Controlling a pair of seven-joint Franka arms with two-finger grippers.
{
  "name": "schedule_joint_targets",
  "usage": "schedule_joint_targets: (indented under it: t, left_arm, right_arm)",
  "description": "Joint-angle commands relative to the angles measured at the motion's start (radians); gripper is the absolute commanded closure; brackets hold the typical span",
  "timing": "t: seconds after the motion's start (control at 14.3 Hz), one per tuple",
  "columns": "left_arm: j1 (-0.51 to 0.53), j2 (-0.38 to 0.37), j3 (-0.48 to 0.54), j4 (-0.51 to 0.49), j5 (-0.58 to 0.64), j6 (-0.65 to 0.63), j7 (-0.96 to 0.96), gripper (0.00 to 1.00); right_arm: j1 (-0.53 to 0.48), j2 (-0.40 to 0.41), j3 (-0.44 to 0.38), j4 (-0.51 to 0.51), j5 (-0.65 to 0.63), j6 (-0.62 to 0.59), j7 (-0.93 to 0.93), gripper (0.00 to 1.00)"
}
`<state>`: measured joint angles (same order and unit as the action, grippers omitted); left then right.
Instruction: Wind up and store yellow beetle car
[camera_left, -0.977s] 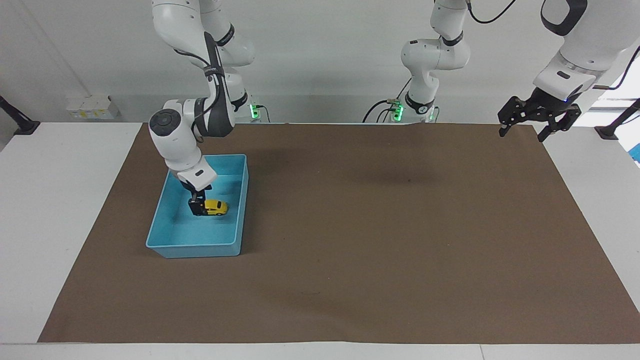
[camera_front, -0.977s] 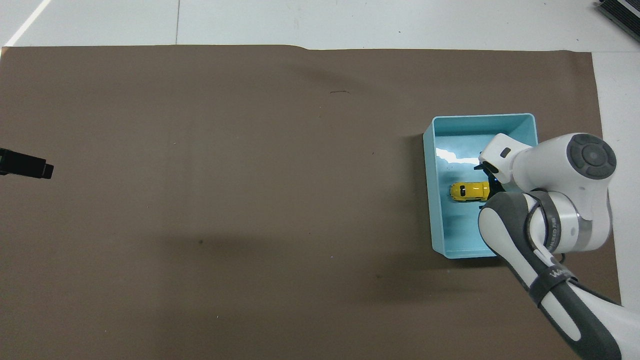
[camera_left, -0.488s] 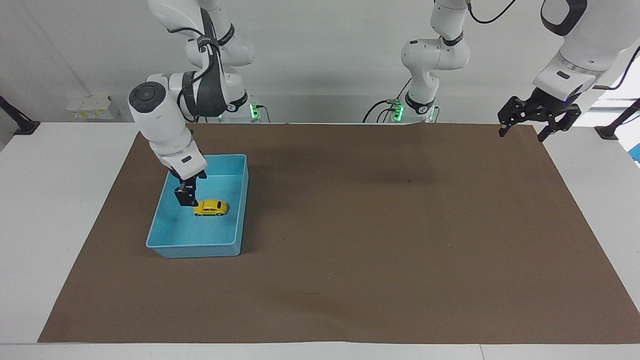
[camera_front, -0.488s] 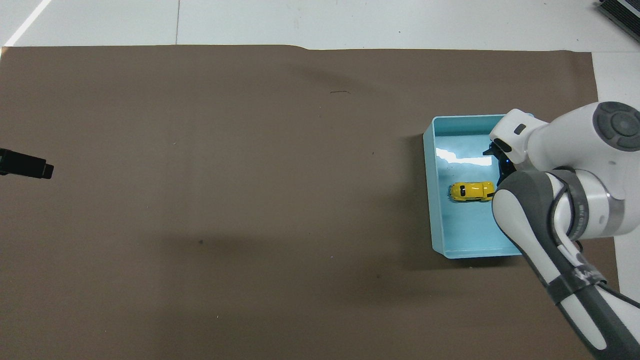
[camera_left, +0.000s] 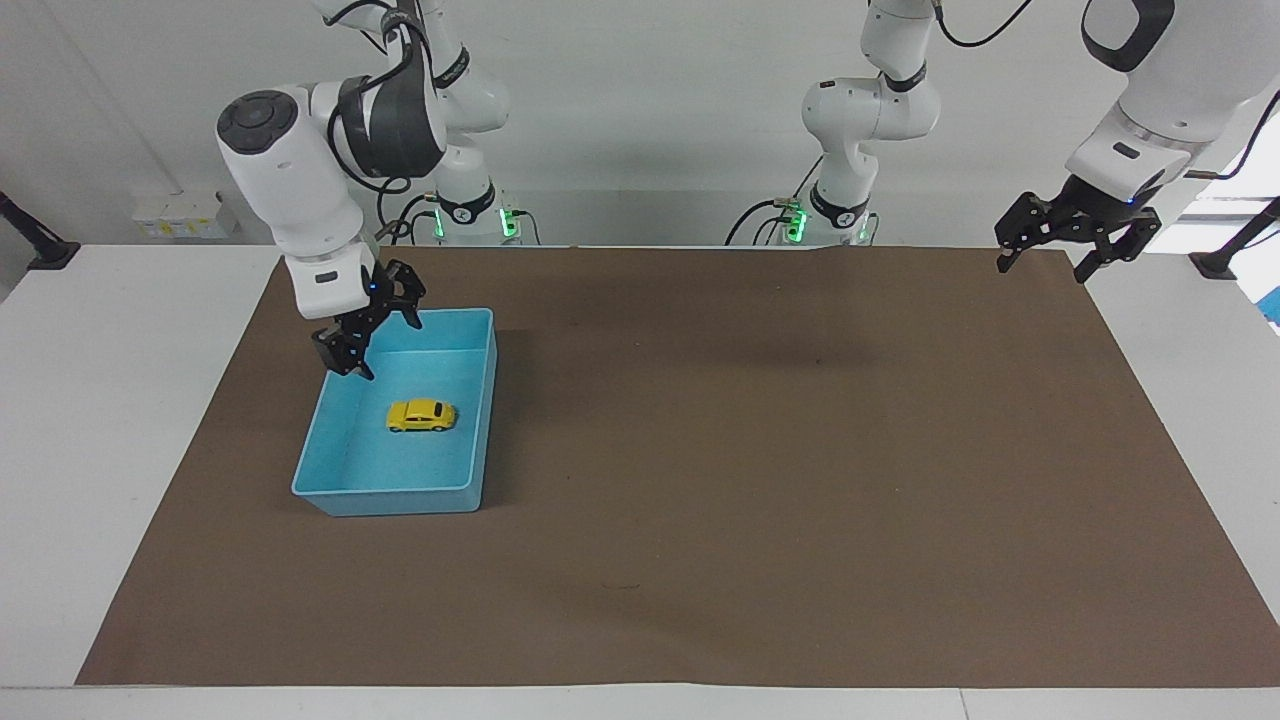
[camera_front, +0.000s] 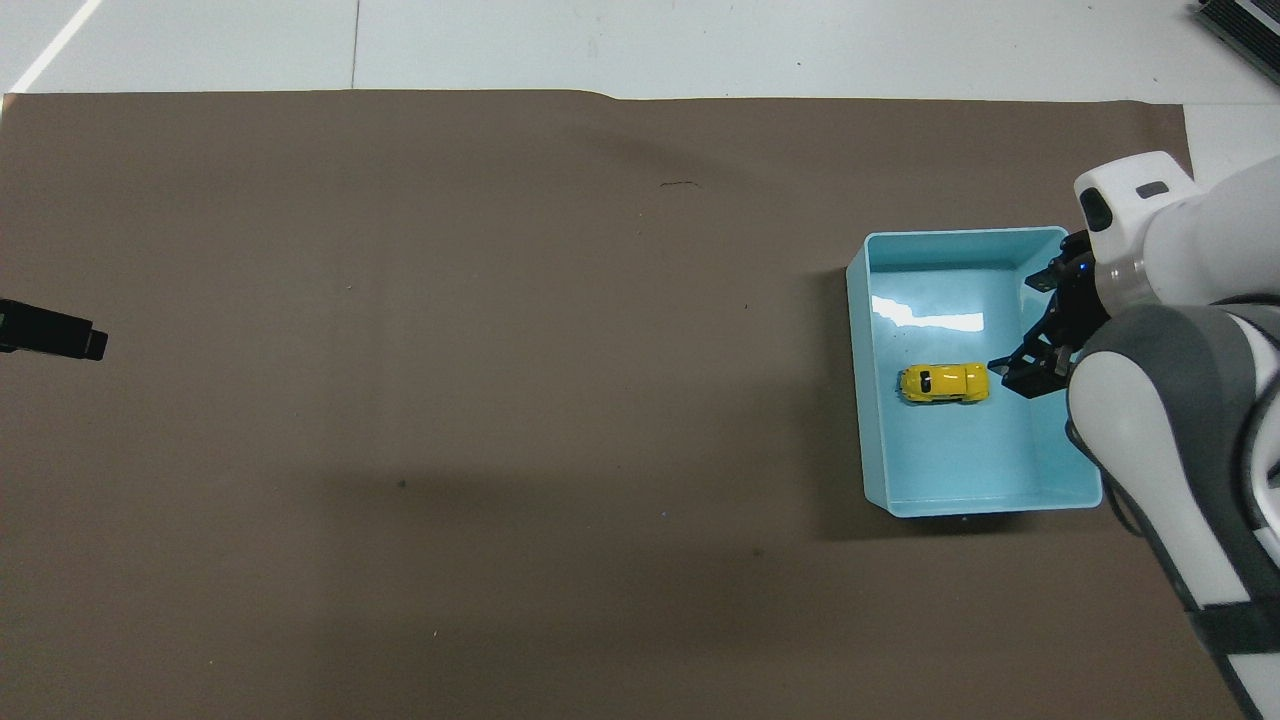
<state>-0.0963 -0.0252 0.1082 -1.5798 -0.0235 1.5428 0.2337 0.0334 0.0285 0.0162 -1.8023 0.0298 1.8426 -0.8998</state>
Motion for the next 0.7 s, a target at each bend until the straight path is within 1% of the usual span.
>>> schedule_joint_targets:
  t: [0.0, 0.14, 0.35, 0.49, 0.63]
  left_arm:
    - [0.015, 0.019, -0.009, 0.062, 0.004, -0.072, -0.007, 0.0]
    - [0.015, 0.011, -0.007, 0.058, 0.005, -0.055, -0.002, 0.0]
    - [0.012, 0.008, -0.007, 0.049, 0.005, -0.05, -0.008, 0.0]
    - [0.015, 0.007, -0.007, 0.047, 0.005, -0.049, -0.008, 0.0]
    - [0.013, 0.007, -0.007, 0.046, 0.005, -0.047, -0.007, 0.0]
  right_arm:
    - [-0.004, -0.051, 0.007, -0.003, 0.019, -0.066, 0.235, 0.0]
    - [-0.003, -0.068, 0.014, 0.024, 0.019, -0.13, 0.439, 0.0]
    - [-0.004, -0.068, 0.021, 0.081, 0.024, -0.215, 0.674, 0.0]
    - [-0.004, -0.068, 0.021, 0.083, 0.039, -0.218, 0.778, 0.0]
    - [-0.006, -0.061, 0.021, 0.106, 0.042, -0.25, 0.834, 0.0]
